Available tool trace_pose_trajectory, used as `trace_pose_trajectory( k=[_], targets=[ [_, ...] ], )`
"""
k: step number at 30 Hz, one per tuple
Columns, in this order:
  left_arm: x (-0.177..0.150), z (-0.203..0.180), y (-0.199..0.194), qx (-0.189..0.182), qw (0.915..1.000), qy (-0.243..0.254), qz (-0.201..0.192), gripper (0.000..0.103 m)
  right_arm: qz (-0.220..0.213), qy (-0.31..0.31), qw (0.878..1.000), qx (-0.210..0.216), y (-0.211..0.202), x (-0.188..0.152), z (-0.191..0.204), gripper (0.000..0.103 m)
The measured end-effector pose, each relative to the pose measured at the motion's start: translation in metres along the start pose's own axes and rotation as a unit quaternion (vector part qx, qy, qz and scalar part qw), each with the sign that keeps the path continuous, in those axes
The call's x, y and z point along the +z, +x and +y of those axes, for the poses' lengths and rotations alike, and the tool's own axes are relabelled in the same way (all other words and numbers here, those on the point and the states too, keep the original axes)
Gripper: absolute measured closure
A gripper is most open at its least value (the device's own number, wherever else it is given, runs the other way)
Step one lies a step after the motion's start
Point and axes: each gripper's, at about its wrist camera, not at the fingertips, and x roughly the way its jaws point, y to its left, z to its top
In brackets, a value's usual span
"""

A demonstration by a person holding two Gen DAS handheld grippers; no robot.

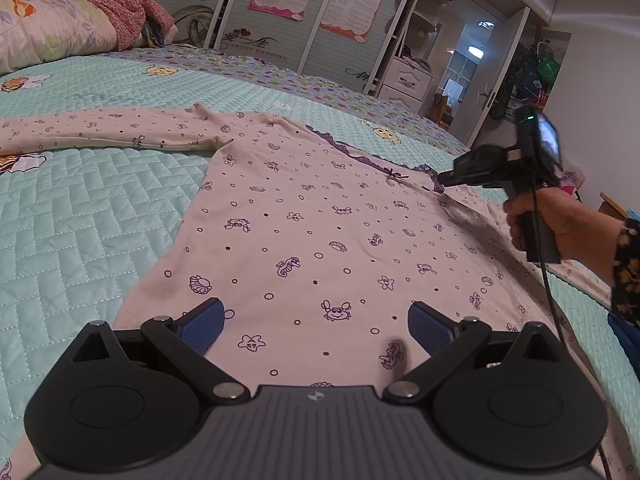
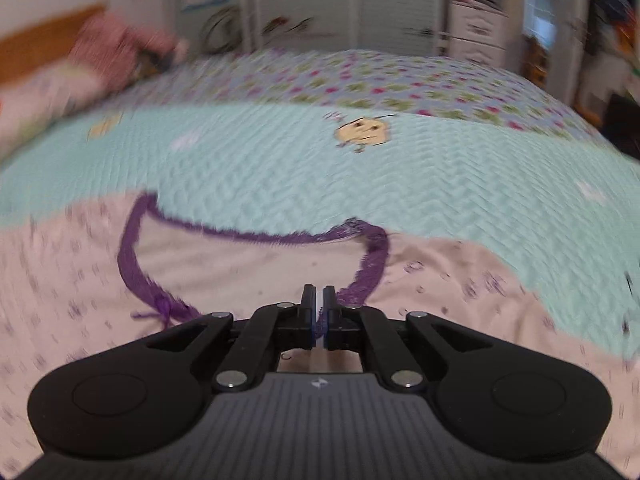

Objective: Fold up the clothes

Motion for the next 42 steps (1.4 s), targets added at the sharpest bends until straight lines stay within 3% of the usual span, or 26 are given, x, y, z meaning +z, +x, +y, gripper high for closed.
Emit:
trace_pose_trajectory(
  k=[4,6,10,13,16,20,25,28,29,30,32,41,42],
  targets=[
    [0.000,0.000,0.001,-0.001,1.0000,0.003,0.002,0.000,0.024,0.025,0.999,0.020,-0.006,-0.012,0.009,0.098],
    [0.000,-0.001,0.001,-0.001,1.0000,0.003,0.002,0.000,0.044,0.020,0.999,0.001,0.005,-0.018,0.013,0.099],
    [0.000,-0.002,0.002,0.001,1.0000,0.007,0.004,0.000,0.039,0.045,0.998,-0.036,0.021,-0.016,0.010,0.103],
    [0.001,-0.003,0.003,0.005,0.9999,0.012,0.007,0.000,0.039,0.061,0.997,-0.039,0.024,-0.007,0.007,0.102],
    [0.001,-0.003,0.003,0.005,0.9999,0.012,0.007,0.000,0.005,0.100,0.995,-0.023,0.004,-0.002,-0.002,0.094],
    [0.001,-0.003,0.003,0.005,0.9999,0.012,0.007,0.000,0.030,0.102,0.994,-0.030,0.001,0.003,-0.005,0.070],
    [0.000,-0.004,0.003,0.006,0.9999,0.014,0.008,0.000,0.036,0.091,0.993,-0.064,0.021,0.011,0.001,0.067],
    [0.000,-0.004,0.003,0.005,0.9999,0.012,0.007,0.000,0.060,0.066,0.991,-0.097,0.036,0.011,0.010,0.072],
    [0.000,-0.004,0.003,0.005,0.9999,0.012,0.007,0.000,0.062,0.061,0.990,-0.107,0.039,0.010,0.013,0.087],
    [0.000,-0.004,0.003,0.005,0.9999,0.012,0.007,0.000,0.059,0.064,0.990,-0.113,0.038,0.009,0.013,0.097],
    [0.000,-0.004,0.003,0.004,0.9999,0.011,0.007,0.000,0.054,0.081,0.989,-0.113,0.038,0.008,0.008,0.101],
    [0.000,-0.005,0.004,0.007,0.9999,0.014,0.007,0.000,0.032,0.111,0.987,-0.108,0.052,0.014,-0.004,0.103],
    [0.000,-0.005,0.004,0.007,0.9999,0.014,0.007,0.000,0.028,0.117,0.987,-0.103,0.050,0.014,-0.006,0.099]
  ],
)
